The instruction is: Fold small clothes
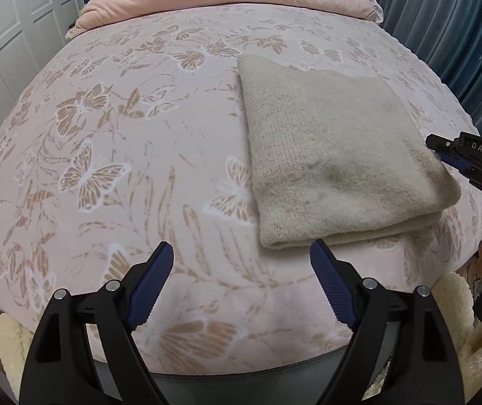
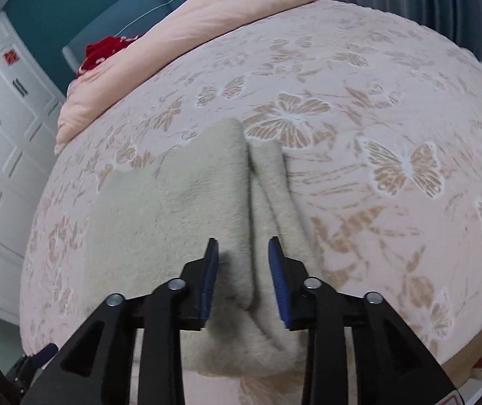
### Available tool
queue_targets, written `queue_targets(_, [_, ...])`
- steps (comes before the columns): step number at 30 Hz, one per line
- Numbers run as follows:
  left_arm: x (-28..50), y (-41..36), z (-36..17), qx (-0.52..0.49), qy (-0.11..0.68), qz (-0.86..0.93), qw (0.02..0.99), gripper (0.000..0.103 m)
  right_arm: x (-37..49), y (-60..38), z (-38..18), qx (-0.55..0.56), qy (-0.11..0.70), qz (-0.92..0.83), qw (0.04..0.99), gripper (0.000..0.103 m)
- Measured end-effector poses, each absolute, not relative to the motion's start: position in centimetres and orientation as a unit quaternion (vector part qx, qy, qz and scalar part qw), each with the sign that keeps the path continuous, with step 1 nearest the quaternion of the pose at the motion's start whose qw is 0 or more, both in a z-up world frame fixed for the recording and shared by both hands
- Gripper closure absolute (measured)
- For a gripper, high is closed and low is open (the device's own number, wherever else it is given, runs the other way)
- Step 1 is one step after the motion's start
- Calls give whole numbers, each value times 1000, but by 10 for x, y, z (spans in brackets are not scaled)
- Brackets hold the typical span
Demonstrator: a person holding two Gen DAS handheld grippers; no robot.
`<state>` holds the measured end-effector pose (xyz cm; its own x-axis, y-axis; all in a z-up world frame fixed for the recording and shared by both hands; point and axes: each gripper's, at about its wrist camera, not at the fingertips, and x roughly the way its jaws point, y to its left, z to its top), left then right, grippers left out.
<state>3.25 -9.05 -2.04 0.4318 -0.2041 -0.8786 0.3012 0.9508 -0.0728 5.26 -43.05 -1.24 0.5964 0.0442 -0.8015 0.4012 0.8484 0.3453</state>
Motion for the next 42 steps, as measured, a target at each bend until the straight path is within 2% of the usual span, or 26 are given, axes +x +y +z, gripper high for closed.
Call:
queue_targets(3, [42, -105, -16, 37, 506, -166, 846, 21, 65, -445, -13, 261, 431, -108, 857, 55])
queue_targets(6, [55, -125, -10, -1, 507, -187, 841, 21, 96, -440, -21, 252, 442, -80, 857, 34])
queue_targets(8, [64, -139, -12, -20, 507, -197, 839, 21, 118, -428, -35, 240, 469, -70, 847, 35])
queue_targets(9, [69, -146, -16, -18, 510, -194, 838, 21, 125, -421, -40, 223, 481, -61, 845, 46])
queue_targets(10, [74, -151, -21, -12, 514, -190, 836, 21, 130, -414, -41, 202, 486, -50, 849, 79])
queue_targets(14, [84, -161, -42, 14, 530, -170, 830, 21, 108, -426, -4, 227, 415, -20, 881, 90])
queue_targets(15, [84, -162, -45, 19, 530, -168, 831, 21, 101, -434, 0, 235, 400, -30, 886, 100])
queue_targets(16, [83, -162, -47, 27, 529, -167, 831, 19, 98, -443, -5, 233, 398, -55, 886, 103])
queue_targets(19, [83, -164, -57, 43, 533, -159, 830, 16, 114, -465, -70, 206, 515, -110, 825, 103])
queue_targets(20, [82, -163, -58, 42, 534, -159, 829, 16, 108, -470, -74, 228, 512, -122, 819, 103])
queue_targets(21, [82, -161, -57, 38, 533, -163, 830, 16, 99, -473, -65, 261, 487, -110, 826, 101])
queue_targets(23, [82, -156, -57, 32, 536, -165, 828, 16, 87, -466, -35, 293, 434, -77, 849, 91])
queue_targets(24, [83, -154, -59, 23, 542, -164, 824, 16, 86, -460, -24, 289, 424, -66, 856, 82])
queue_targets(25, [84, -152, -61, 10, 549, -164, 819, 16, 89, -452, -16, 283, 420, -47, 861, 60])
queue_targets(26, [84, -150, -63, -3, 555, -162, 816, 16, 94, -445, -13, 280, 421, -28, 862, 49])
queue_targets(27, [85, -149, -65, -11, 559, -159, 814, 16, 100, -438, -15, 274, 426, -17, 862, 43])
queue_targets(29, [84, -151, -65, -7, 558, -158, 815, 16, 113, -425, -29, 250, 457, -21, 853, 43])
queue_targets(30, [83, -152, -64, -1, 555, -158, 817, 16, 118, -419, -40, 242, 477, -26, 845, 44])
queue_targets(31, [83, -153, -63, 3, 553, -159, 818, 16, 120, -414, -48, 240, 486, -29, 840, 66])
queue_targets(32, [82, -154, -62, 5, 553, -160, 818, 16, 119, -409, -50, 242, 480, -21, 843, 82])
queue_targets(33, [82, -154, -62, 5, 554, -160, 817, 16, 117, -405, -45, 240, 472, -17, 848, 91])
queue_targets(37, [82, -155, -60, 5, 552, -167, 817, 16, 95, -415, 0, 243, 393, -21, 887, 95])
queue_targets(41, [82, -166, -67, 11, 559, -173, 811, 16, 109, -430, -67, 213, 478, -59, 850, 95])
queue_targets(42, [81, -168, -67, 15, 560, -171, 811, 16, 106, -429, -65, 213, 467, -56, 856, 94])
